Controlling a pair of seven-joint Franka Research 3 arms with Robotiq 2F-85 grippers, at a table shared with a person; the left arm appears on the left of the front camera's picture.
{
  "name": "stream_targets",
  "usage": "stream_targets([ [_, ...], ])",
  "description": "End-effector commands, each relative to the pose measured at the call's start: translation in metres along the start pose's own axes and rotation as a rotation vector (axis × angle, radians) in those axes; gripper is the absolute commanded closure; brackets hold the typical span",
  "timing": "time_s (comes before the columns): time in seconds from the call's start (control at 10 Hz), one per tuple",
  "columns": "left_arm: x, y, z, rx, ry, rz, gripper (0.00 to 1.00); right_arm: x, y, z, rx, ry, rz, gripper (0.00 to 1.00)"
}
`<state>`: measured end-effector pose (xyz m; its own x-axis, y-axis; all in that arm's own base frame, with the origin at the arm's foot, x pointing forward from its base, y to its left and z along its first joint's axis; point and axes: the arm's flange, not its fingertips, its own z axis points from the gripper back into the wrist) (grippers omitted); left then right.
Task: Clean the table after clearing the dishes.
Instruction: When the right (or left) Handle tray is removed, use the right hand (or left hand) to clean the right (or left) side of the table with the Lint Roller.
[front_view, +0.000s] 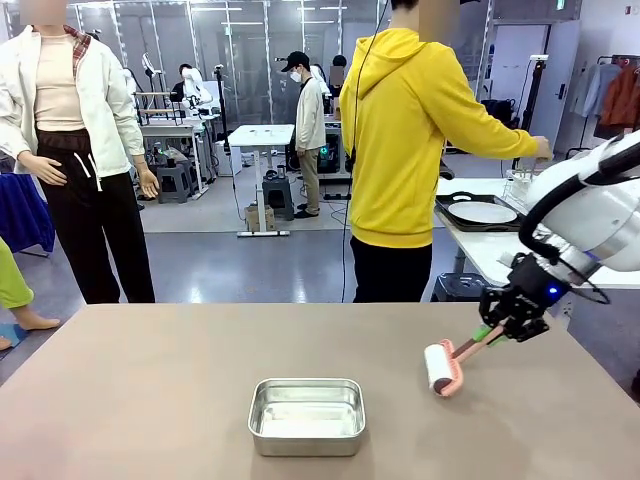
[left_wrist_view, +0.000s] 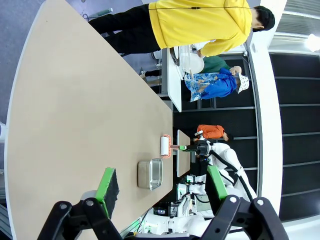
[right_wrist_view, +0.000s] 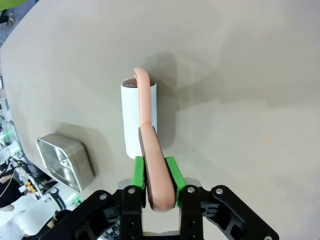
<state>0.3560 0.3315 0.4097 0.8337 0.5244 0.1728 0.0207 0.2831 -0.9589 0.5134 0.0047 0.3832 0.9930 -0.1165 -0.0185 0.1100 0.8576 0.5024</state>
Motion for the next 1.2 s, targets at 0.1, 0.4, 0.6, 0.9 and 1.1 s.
stream_targets([
  [0.1, 0.0, -0.002, 0.002, -0.023, -0.012, -0.001, 0.11, 0.006, -0.029, 0.009, -0.265, 0.011, 0.039, 0.78],
  [0.4, 0.0, -0.002, 0.002, -0.023, -0.012, -0.001, 0.11, 0.006, -0.051, 0.037, -0.412, -0.026, -0.004, 0.78],
  [0.6, 0.0, -0.002, 0.002, -0.023, -0.012, -0.001, 0.11, 0.003, -0.061, 0.052, -0.532, -0.049, -0.035, 0.78],
  [0.9, 0.0, -0.002, 0.002, -0.023, -0.012, -0.001, 0.11, -0.004, -0.077, 0.073, -0.575, -0.07, -0.083, 0.78],
  [1.1, 0.0, -0.002, 0.002, -0.023, -0.012, -0.001, 0.11, -0.017, -0.057, 0.092, -0.478, -0.107, -0.028, 0.78],
])
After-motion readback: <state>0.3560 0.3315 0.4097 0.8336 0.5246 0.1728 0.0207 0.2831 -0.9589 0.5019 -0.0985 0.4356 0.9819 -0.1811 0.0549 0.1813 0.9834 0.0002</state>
